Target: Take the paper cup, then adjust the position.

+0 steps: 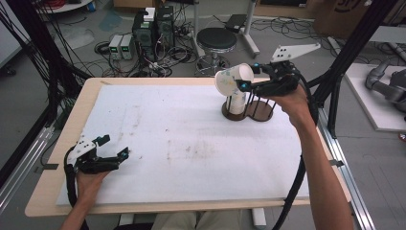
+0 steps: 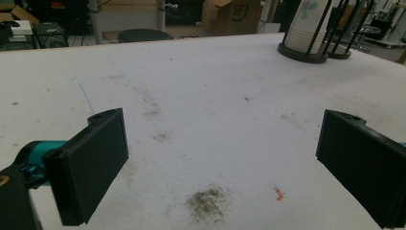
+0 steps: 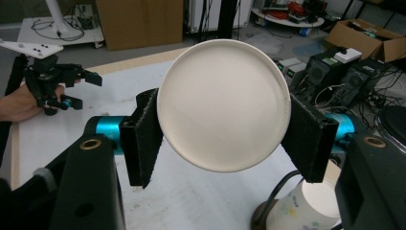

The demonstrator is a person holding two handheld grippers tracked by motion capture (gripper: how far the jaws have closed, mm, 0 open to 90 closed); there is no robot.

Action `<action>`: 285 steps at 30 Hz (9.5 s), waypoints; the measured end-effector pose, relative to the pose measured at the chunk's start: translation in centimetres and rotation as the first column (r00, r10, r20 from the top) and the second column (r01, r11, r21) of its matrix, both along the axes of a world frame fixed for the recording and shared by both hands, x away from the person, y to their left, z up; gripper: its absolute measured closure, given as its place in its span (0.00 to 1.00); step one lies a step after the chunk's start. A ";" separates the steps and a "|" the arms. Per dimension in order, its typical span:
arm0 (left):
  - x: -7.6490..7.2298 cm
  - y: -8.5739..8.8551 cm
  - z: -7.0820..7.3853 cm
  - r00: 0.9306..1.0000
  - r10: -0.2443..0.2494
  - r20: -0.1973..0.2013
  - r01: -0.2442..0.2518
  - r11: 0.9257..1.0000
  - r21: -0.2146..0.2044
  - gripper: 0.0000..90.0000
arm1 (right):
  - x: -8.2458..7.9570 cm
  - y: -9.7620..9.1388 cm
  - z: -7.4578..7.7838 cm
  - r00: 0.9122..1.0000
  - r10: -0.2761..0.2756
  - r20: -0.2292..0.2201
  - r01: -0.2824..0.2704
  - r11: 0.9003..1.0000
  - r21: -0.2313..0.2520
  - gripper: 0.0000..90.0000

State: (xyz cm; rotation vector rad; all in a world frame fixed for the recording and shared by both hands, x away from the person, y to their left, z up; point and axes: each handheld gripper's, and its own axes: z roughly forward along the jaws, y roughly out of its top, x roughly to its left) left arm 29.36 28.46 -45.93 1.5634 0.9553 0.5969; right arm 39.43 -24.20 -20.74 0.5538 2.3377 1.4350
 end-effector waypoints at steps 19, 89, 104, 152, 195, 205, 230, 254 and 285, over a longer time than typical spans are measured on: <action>0.0 0.0 0.0 1.000 -0.003 0.004 0.003 1.000 0.007 0.04 | -4.5 0.9 -3.6 0.998 0.060 0.037 -0.063 0.994 0.086 0.41; -0.1 0.3 0.2 0.999 -0.037 0.029 0.038 0.999 -0.032 0.04 | -4.5 5.0 -12.3 0.979 0.203 -0.015 -0.195 0.958 0.209 0.40; 0.5 -0.1 2.8 0.977 -0.193 0.090 0.200 0.977 -0.071 0.04 | -4.4 5.5 -12.4 0.973 0.229 -0.025 -0.220 0.956 0.194 0.40; 7.1 -8.5 11.8 0.691 -0.723 0.006 0.722 0.691 0.030 0.04 | -4.6 6.8 -12.4 0.945 0.327 -0.031 -0.315 0.930 0.189 0.40; 8.0 -17.0 12.6 0.546 -0.836 -0.046 0.838 0.545 0.042 0.04 | -4.9 8.2 -12.6 0.928 0.371 -0.036 -0.359 0.916 0.180 0.40; 8.1 -17.6 12.3 0.536 -0.842 -0.062 0.844 0.534 0.053 0.04 | -4.9 8.2 -12.6 0.926 0.376 -0.036 -0.363 0.913 0.188 0.40; 7.6 -17.7 11.1 0.498 -0.863 -0.078 0.866 0.493 0.082 0.16 | -5.0 8.1 -12.5 0.921 0.387 -0.030 -0.374 0.905 0.202 0.40; 7.4 -17.2 11.4 0.494 -0.867 -0.068 0.867 0.485 0.120 0.32 | -4.9 8.1 -12.8 0.919 0.393 -0.039 -0.378 0.903 0.203 0.40; 6.8 -15.1 12.2 0.550 -0.824 -0.138 0.832 0.525 0.181 0.33 | -5.1 7.3 -12.4 0.944 0.323 -0.062 -0.312 0.939 0.144 0.18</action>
